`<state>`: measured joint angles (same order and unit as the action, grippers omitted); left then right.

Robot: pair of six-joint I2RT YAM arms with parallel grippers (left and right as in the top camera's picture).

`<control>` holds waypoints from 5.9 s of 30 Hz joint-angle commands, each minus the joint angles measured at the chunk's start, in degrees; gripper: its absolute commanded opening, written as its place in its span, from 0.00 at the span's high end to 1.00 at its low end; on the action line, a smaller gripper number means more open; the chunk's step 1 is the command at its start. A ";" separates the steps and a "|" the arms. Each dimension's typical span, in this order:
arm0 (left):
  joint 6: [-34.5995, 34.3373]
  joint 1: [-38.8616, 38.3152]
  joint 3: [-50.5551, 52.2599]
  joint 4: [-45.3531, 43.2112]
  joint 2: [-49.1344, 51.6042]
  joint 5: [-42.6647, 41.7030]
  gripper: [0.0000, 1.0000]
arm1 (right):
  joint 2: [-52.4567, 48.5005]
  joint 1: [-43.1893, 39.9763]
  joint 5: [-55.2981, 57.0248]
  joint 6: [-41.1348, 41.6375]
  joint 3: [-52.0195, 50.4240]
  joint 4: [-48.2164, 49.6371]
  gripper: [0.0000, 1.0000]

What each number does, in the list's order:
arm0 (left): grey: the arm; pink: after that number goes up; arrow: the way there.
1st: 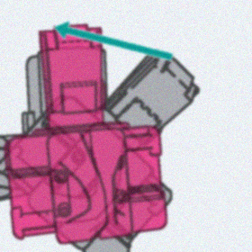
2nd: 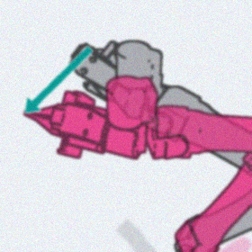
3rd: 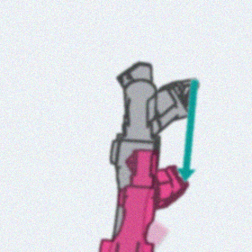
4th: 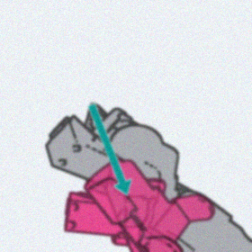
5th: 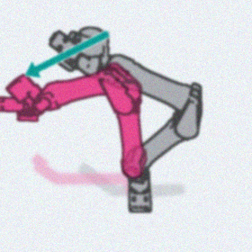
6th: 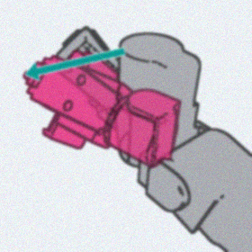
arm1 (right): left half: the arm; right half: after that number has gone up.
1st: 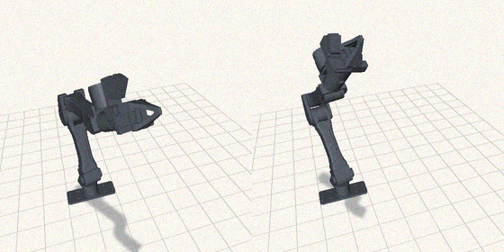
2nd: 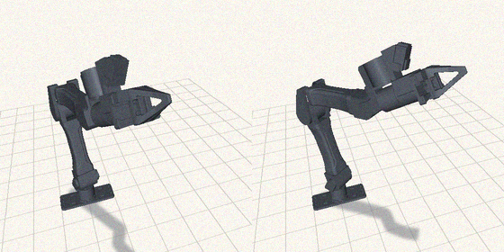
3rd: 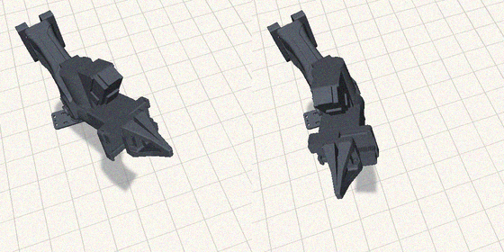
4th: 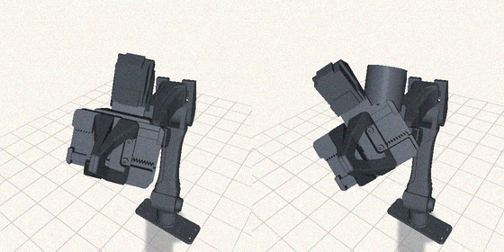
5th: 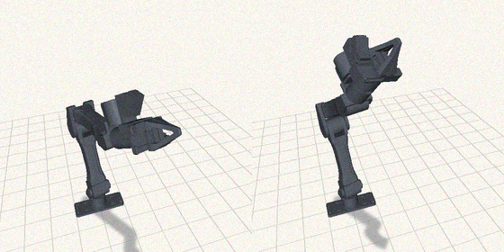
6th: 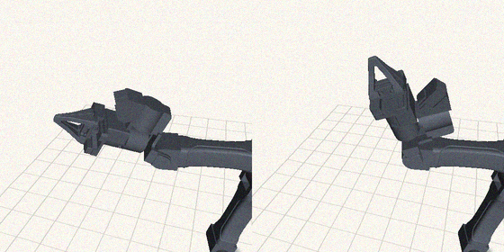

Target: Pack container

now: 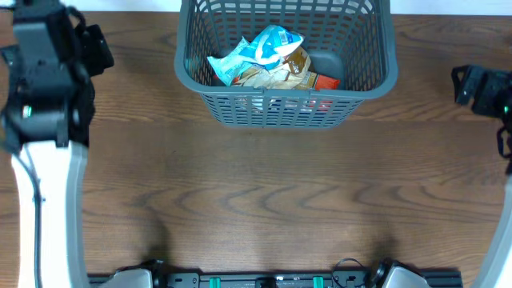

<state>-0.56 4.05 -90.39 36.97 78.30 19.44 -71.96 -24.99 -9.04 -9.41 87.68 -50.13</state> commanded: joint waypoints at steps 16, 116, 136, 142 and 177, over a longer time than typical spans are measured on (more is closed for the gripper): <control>-1.70 0.07 49.70 -25.94 -39.30 -5.07 0.01 | 34.38 0.33 -6.54 -2.67 -35.30 -1.55 0.01; 6.08 0.07 58.40 -23.50 -51.71 -16.90 0.01 | 41.97 32.63 18.64 4.90 -48.15 7.93 0.01; 6.08 0.07 58.40 -13.35 -51.45 -16.90 0.01 | 41.97 32.63 18.67 4.90 -48.15 6.80 0.01; 6.08 0.07 58.40 -13.16 -51.45 -16.90 0.01 | 41.97 32.63 18.67 4.90 -48.15 6.80 0.01; 6.08 0.07 58.40 -13.18 -51.45 -16.90 0.01 | 71.10 32.22 7.61 2.03 -64.83 35.50 0.01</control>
<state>4.78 4.03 -31.51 23.79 26.63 2.96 -1.74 7.14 -0.01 -6.09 27.24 -17.82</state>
